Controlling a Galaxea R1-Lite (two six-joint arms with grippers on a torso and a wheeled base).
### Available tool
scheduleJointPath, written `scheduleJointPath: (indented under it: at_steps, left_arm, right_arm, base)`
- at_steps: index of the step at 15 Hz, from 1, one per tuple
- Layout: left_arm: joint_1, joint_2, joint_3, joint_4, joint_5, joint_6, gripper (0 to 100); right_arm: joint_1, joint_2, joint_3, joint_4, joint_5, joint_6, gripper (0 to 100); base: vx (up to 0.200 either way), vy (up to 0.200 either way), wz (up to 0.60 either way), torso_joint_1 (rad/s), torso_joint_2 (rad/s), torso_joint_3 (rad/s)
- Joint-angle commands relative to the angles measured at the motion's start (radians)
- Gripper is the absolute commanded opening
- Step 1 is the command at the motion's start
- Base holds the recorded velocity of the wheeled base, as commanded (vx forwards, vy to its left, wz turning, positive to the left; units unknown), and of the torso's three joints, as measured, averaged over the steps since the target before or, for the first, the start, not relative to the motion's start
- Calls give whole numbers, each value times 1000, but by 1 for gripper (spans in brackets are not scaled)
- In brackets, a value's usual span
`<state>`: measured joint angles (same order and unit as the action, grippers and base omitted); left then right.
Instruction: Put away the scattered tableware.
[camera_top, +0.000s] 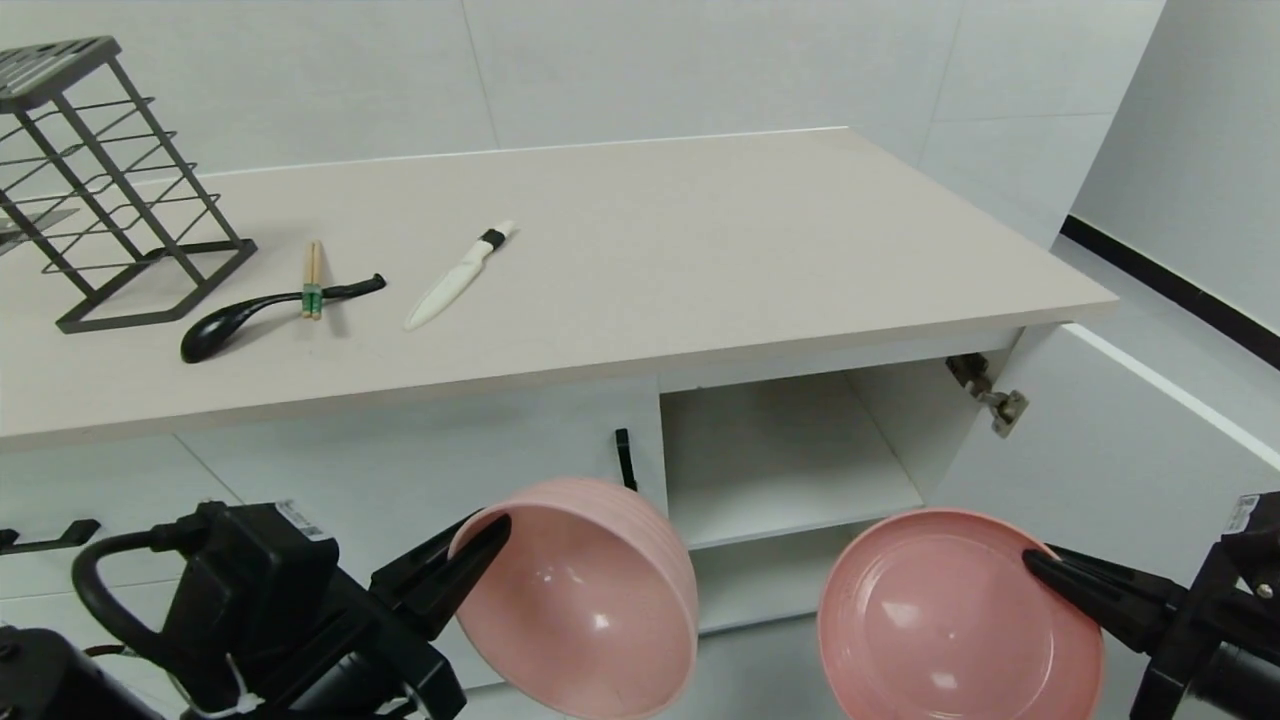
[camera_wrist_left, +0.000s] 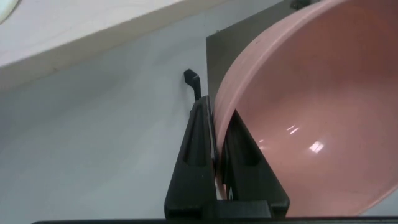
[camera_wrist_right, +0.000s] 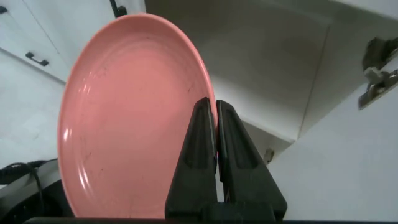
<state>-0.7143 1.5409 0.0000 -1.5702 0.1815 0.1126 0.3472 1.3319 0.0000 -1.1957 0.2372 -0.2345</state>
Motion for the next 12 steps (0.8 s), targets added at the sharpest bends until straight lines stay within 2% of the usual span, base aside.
scheduleJointPath:
  at_steps: [1,3,6,9,12]
  left_arm:
    - [-2,-18,0,-1,3,12,0]
    - [-21,-27,0,-1,4,19,0]
    - [-33,-21,0,-1,4,19,0]
    - [-33,-25,0,-1,4,15,0]
    - [-31,-30,0,-1,6,15,0]
  right_arm:
    - [22,49,-2,-4,1,0,0]
    - [41,161,-14,-48,2,0,0]
    - [53,398,-21,-344,2,7,0]
    - [59,503,-63,-375,2,17,0]
    - [105,543,-140,-375,2,15,0]
  base:
    - [0,0,0,-251,466,212]
    - [0,0,0,-246,435,183]
    - [0,0,0,-251,354,123]
    - [0,0,0,-251,352,118]
    - [0,0,0,-98,272,108]
